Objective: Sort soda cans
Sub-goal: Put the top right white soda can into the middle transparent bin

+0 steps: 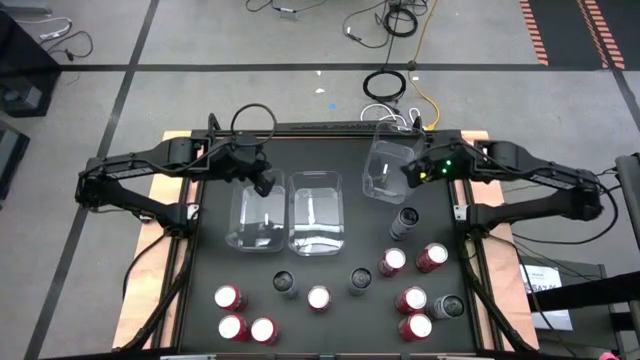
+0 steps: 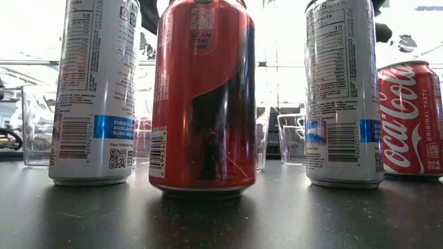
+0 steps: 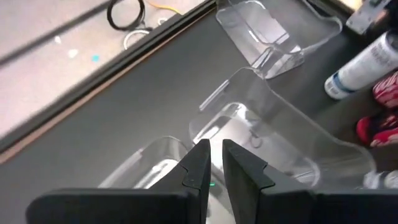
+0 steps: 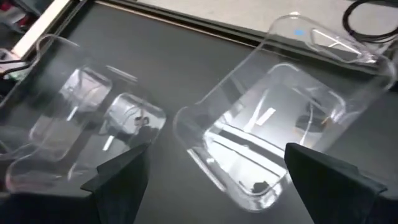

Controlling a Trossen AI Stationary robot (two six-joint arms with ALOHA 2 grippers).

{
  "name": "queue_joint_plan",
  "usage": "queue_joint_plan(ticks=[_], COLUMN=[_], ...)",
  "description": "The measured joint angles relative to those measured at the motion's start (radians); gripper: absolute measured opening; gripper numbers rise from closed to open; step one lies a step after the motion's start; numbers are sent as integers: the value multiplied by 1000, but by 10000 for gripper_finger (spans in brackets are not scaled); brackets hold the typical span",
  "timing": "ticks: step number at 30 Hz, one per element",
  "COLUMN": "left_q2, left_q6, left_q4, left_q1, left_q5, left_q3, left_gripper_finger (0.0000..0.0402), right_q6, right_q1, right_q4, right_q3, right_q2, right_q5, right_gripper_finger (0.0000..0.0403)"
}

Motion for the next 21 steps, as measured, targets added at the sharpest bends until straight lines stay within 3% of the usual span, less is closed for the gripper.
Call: queue_joint_plan(ticks=[5,12,21], left_q2=[-1,-39,-120], left_q6=[115,226,375], left_q4=[-36,-174,-154], left_q1=[21,60,103], left_q5=[2,-34,-56], left_q3=[0,0,-45], left_gripper_finger=[52,52,52], right_q6=[59,199,417], right_q1=[49,152,261], right_q4=[-23,-251,-449], right_q3=[93,279,347], right_q2=[47,221,369], right_q5=[4,39,-76], right_gripper_finger=[357,341,338])
